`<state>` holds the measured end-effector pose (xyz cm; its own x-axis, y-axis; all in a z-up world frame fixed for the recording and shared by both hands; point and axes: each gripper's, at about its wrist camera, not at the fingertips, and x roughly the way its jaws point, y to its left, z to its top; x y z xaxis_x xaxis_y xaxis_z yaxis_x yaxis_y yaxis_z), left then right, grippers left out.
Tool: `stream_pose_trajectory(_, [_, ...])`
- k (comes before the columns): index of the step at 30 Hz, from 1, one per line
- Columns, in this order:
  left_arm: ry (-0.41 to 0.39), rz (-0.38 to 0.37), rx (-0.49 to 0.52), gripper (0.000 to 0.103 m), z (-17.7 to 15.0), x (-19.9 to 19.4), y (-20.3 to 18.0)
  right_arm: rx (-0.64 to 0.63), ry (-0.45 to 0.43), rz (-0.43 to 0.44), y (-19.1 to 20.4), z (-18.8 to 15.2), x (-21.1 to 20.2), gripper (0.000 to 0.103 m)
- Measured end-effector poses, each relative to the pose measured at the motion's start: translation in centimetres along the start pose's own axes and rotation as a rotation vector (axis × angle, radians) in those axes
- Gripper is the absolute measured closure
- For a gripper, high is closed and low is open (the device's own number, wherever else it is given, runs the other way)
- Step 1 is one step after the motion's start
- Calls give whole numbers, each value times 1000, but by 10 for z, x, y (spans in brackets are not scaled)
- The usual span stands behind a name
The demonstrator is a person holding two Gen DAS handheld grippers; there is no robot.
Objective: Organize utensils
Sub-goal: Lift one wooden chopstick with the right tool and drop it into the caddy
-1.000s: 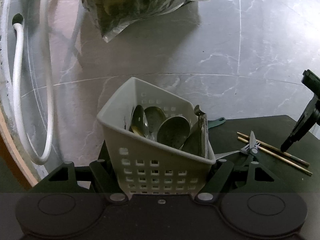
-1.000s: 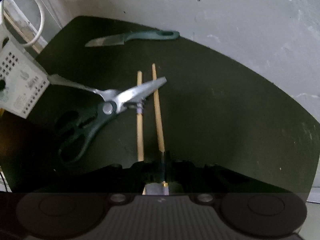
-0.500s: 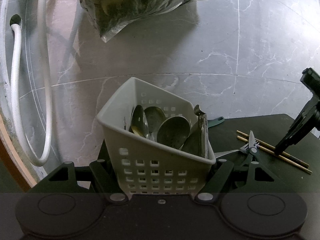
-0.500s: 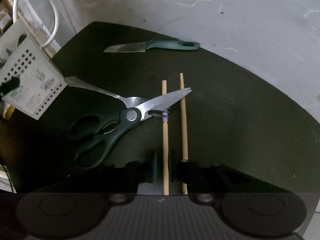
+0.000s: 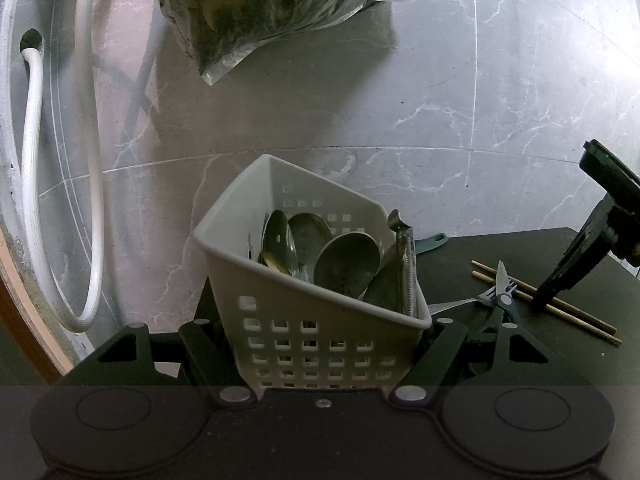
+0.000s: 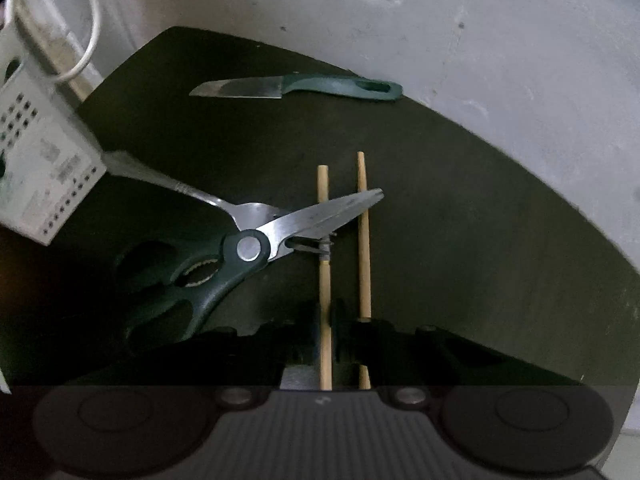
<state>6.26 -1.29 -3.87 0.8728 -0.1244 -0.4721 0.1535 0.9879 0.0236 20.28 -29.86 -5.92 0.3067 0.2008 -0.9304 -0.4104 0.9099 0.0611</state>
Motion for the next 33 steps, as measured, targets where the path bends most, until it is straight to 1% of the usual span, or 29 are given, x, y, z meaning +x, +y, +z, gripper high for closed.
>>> stream_pose_trajectory(2, [-1,-5,2,26,0,0,0,42,-30,6,-5,-7,-6,98])
stream_pose_trajectory(4, [-4,-10,3,26,-1,-1,1,91,-70,31,-9,-16,-19,98])
stream_pose_trajectory(9, [-10,-32,13,26,-2,0,4,221,-221,26,-6,-43,-63,98])
stream_pose_trajectory(12, [-13,-48,21,26,-1,1,5,267,-274,36,1,-57,-83,98])
stream_pose_trajectory(14, [-17,-56,23,26,-2,2,5,292,-292,48,3,-62,-91,98])
stream_pose_trajectory(16, [-19,-63,24,26,-2,2,6,295,-290,48,4,-63,-92,98])
stream_pose_trajectory(19, [-18,-75,29,26,-2,3,8,313,-271,48,8,-64,-80,98])
stream_pose_trajectory(23, [-14,-85,36,26,-1,3,10,360,-289,66,12,-72,-77,98])
stream_pose_trajectory(26, [-15,-89,36,26,-1,3,11,360,-317,55,17,-74,-88,98])
stream_pose_trajectory(29, [-19,-95,39,26,-2,4,12,333,-372,52,25,-71,-115,98])
stream_pose_trajectory(31, [-23,-100,42,26,-2,4,12,268,-411,59,38,-61,-138,98])
stream_pose_trajectory(33, [-25,-107,46,26,-2,5,12,142,-428,66,59,-45,-162,98])
